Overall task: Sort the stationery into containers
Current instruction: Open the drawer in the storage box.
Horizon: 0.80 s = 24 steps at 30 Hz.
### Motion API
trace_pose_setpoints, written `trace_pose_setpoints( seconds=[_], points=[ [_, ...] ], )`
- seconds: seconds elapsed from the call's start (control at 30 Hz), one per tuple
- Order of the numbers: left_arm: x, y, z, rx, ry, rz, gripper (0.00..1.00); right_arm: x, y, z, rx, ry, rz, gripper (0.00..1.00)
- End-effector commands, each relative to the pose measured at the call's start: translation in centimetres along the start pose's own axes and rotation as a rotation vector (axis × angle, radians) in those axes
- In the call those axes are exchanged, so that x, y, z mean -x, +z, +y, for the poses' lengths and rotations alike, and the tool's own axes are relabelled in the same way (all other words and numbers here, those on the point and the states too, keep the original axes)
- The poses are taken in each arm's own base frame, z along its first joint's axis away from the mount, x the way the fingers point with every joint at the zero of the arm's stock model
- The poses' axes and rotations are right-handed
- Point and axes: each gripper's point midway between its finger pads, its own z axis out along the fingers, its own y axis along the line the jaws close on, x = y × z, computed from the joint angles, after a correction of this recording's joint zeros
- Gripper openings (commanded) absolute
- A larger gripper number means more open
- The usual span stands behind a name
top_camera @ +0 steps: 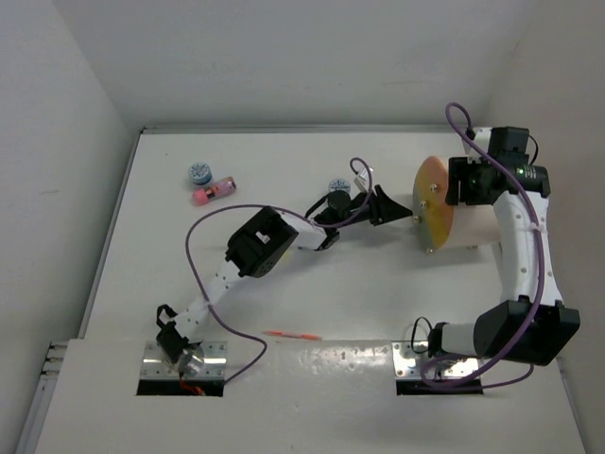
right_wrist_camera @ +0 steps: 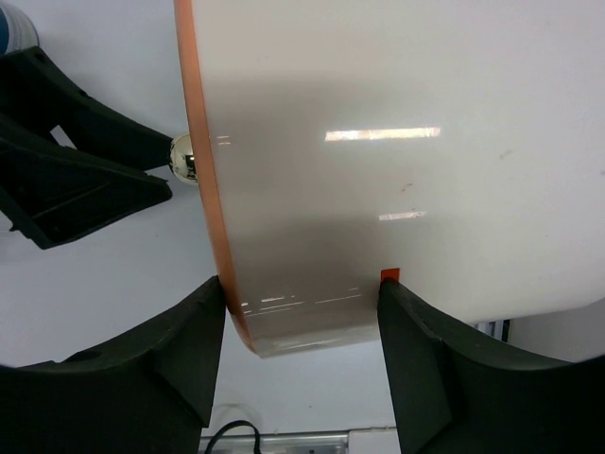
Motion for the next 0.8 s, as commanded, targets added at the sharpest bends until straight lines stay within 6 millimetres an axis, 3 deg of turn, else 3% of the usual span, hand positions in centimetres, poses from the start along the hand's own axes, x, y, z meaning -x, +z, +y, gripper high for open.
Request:
trace_pose_setpoints(
  seconds=[0.0, 0.27, 0.57, 0.77],
  points=[
    [-0.9, 1.3, -1.9, -0.073, 0.019, 0.014, 0.61, -0.9, 0.8, 0.8, 0.041, 0.022, 0.033, 0.61],
    [-1.7, 2.7, -0.4, -0.038, 0.019, 0.007, 0.56, -1.0, 0.8, 1.2, 0.056, 0.055, 0.04, 0.61],
    [-2.0, 2.7, 1.3, 0.008, -0.006, 0.001, 0.55, -1.0, 0.6, 1.3, 0.069, 0.062, 0.046, 0.6],
    [-1.1, 3.0, 1.9, 0.029, -0.001, -0.022, 0.55, -1.2, 0.7, 1.3, 0.077, 0.068, 0.05, 0.6]
  ],
)
